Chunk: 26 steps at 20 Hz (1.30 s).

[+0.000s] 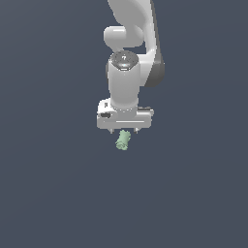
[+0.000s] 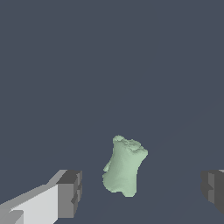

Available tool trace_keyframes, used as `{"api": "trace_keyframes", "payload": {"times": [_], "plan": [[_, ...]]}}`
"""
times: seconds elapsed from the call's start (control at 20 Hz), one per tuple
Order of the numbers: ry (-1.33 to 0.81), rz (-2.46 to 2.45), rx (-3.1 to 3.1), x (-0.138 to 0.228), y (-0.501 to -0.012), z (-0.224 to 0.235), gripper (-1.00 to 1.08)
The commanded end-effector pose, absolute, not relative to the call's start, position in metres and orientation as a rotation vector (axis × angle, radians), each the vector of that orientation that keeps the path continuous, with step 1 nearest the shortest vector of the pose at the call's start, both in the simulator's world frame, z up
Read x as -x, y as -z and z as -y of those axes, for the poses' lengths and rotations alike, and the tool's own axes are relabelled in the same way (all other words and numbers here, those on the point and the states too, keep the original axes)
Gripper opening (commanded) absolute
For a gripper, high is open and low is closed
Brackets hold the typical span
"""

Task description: Pick up the object and move it to a goal position.

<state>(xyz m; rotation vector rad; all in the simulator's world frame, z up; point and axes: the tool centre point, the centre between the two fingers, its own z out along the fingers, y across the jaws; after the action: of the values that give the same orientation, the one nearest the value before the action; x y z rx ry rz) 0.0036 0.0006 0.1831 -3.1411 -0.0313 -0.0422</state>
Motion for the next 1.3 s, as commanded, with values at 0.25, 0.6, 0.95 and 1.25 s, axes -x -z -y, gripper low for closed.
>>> {"api": "trace_keyframes", "payload": {"times": [0.25,0.6,0.95,1.25], "plan": [[0.034,-0.045,3.141,-0.001,-0.182,0.018,1.0],[0.027,-0.107,3.139,0.001,-0.18,0.033,1.0],[0.023,-0.161,3.136,0.006,-0.168,0.029,1.0],[0.014,-0.274,3.127,0.017,-0.143,0.018,1.0]]}}
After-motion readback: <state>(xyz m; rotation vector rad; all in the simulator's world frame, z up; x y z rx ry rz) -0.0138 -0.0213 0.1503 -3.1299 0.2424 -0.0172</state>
